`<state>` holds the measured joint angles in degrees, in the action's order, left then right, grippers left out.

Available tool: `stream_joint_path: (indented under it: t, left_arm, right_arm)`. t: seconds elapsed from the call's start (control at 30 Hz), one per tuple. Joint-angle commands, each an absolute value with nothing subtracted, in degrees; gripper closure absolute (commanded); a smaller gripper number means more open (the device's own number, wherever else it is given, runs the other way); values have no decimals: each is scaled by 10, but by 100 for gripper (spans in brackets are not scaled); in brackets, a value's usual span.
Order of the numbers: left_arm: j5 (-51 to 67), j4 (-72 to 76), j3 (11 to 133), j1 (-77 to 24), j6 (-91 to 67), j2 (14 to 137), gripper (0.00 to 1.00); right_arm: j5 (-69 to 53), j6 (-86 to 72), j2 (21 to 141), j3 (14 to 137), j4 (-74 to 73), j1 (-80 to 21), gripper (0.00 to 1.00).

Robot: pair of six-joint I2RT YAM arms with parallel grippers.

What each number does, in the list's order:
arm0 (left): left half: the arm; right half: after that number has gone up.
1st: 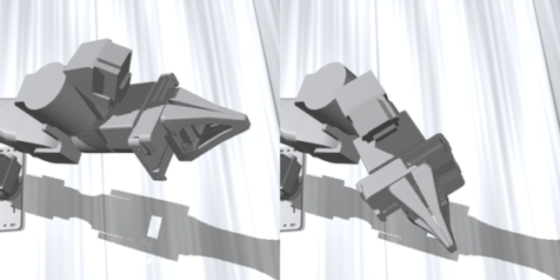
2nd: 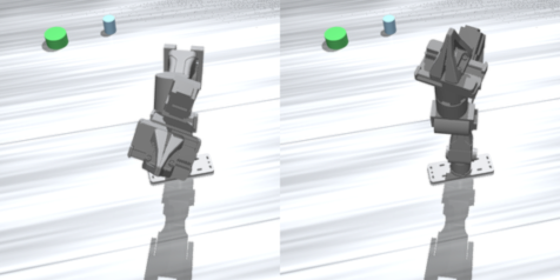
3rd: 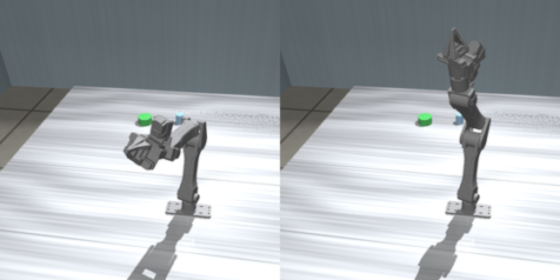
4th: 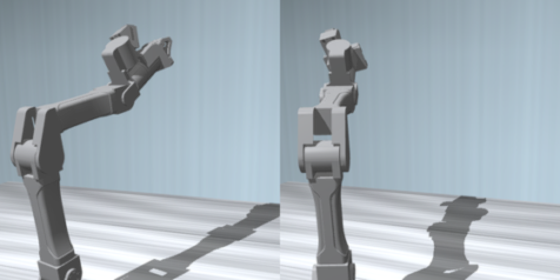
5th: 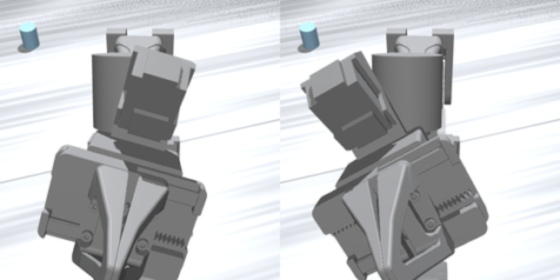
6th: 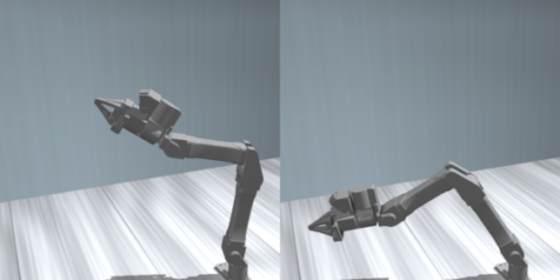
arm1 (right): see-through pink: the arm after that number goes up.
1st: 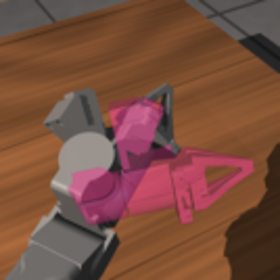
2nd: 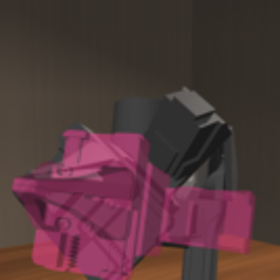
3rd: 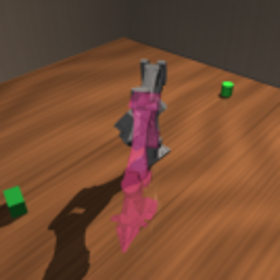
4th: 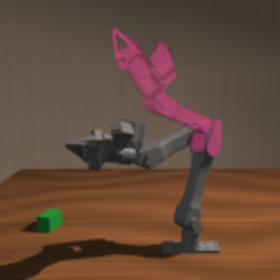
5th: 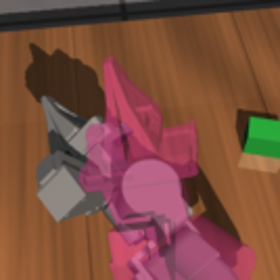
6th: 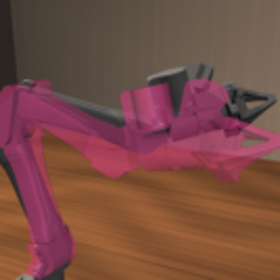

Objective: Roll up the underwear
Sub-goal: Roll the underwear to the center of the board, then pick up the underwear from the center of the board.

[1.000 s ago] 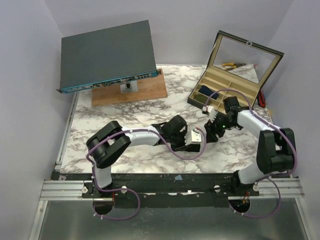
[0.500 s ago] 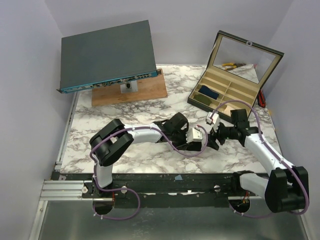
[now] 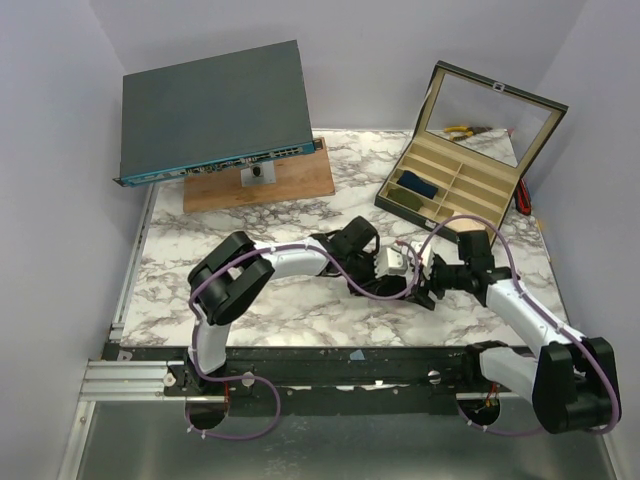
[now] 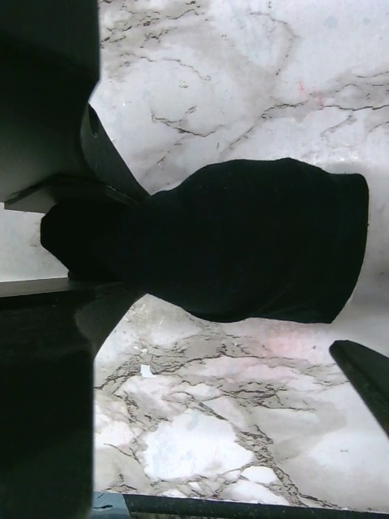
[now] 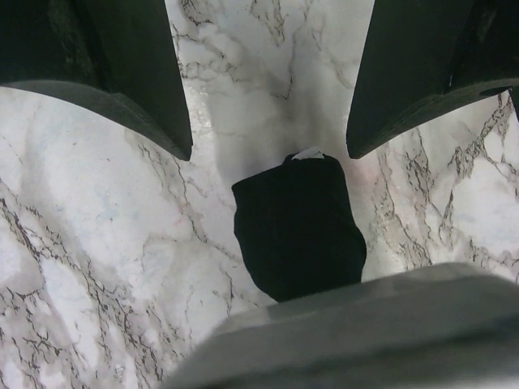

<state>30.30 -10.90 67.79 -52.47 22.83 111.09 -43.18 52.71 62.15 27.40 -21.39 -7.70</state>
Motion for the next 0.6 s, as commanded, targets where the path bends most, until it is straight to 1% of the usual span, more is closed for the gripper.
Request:
stream_joint_path:
  t: [0.0, 0.3, 0.57]
  left_arm:
    - [304, -203, 671, -519, 225, 1176, 100]
    - [321, -204, 672, -516, 225, 1176, 100]
    - [369, -150, 619, -499, 216, 1104, 100]
  right_arm:
    - [-448, 553, 607, 263, -188, -91, 21]
    - [-435, 528, 624, 271, -176, -100, 20]
    - [-424, 467, 623, 326, -219, -99, 24]
